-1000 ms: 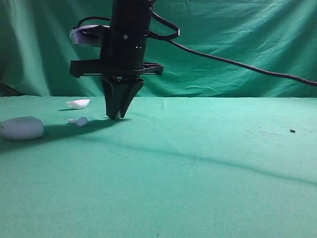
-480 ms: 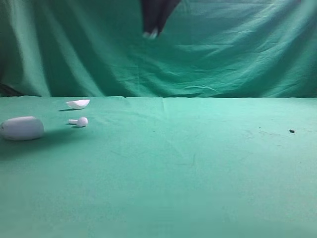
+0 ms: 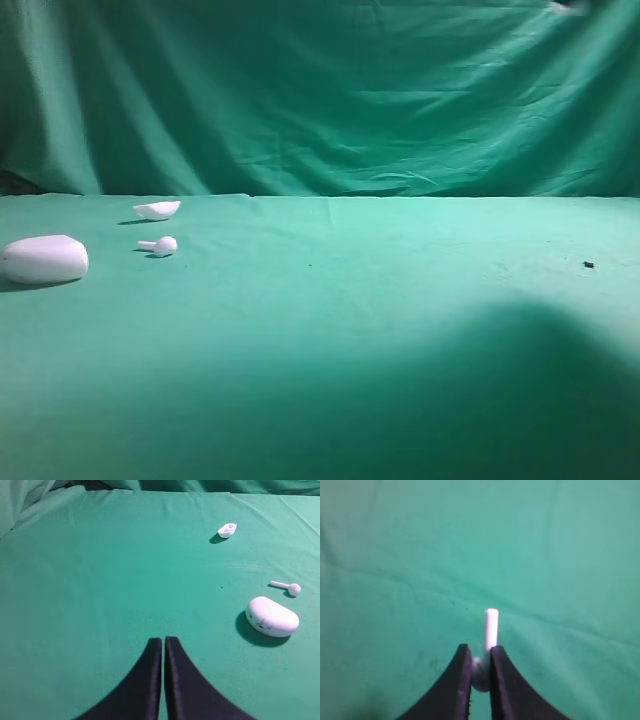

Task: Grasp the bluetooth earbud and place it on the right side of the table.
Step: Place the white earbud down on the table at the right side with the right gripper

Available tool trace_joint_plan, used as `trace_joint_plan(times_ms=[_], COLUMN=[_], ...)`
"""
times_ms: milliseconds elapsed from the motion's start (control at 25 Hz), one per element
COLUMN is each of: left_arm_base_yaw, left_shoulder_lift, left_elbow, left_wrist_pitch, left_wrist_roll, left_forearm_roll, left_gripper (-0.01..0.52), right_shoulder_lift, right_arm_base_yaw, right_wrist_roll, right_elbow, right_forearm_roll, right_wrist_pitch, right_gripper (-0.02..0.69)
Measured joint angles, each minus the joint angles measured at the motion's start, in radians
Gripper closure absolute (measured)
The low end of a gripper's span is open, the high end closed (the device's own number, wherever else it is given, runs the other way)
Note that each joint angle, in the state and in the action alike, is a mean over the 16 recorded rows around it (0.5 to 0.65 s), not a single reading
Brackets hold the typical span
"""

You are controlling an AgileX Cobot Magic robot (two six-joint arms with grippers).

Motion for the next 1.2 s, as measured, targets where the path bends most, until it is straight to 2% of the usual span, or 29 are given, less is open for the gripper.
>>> trace_joint_plan(times_ms=[360,560,760,920,1200], left_arm_base_yaw=[0.0,0.0,0.0,0.0,0.0], left_shoulder_lift=[0.0,0.0,0.0,0.0,0.0], left_elbow=[0.0,0.0,0.0,0.0,0.0], left_wrist_pitch=[0.0,0.0,0.0,0.0,0.0], left_wrist_roll=[0.0,0.0,0.0,0.0,0.0], left_forearm_roll=[0.0,0.0,0.0,0.0,0.0], left_gripper=[0.514,0.514,0.514,0.514,0.514], right_shoulder_lift=[-0.103,-0.065,-0.018,0.004,0.012], right_arm_base_yaw=[-0.119,-0.134,-0.134,-0.134,-0.134], right_wrist_roll=[0.035,0.04,0.04,0.04,0.04], right_elbow=[0.496,0.619,0.655,0.657,0.646], right_forearm_roll=[-0.008,-0.009,-0.009,-0.009,-0.005], right_wrist_pitch=[-0.303,-0.453,-0.544,-0.578,-0.576], right_gripper=[0.577,0.577,0.565,0.513,0.359])
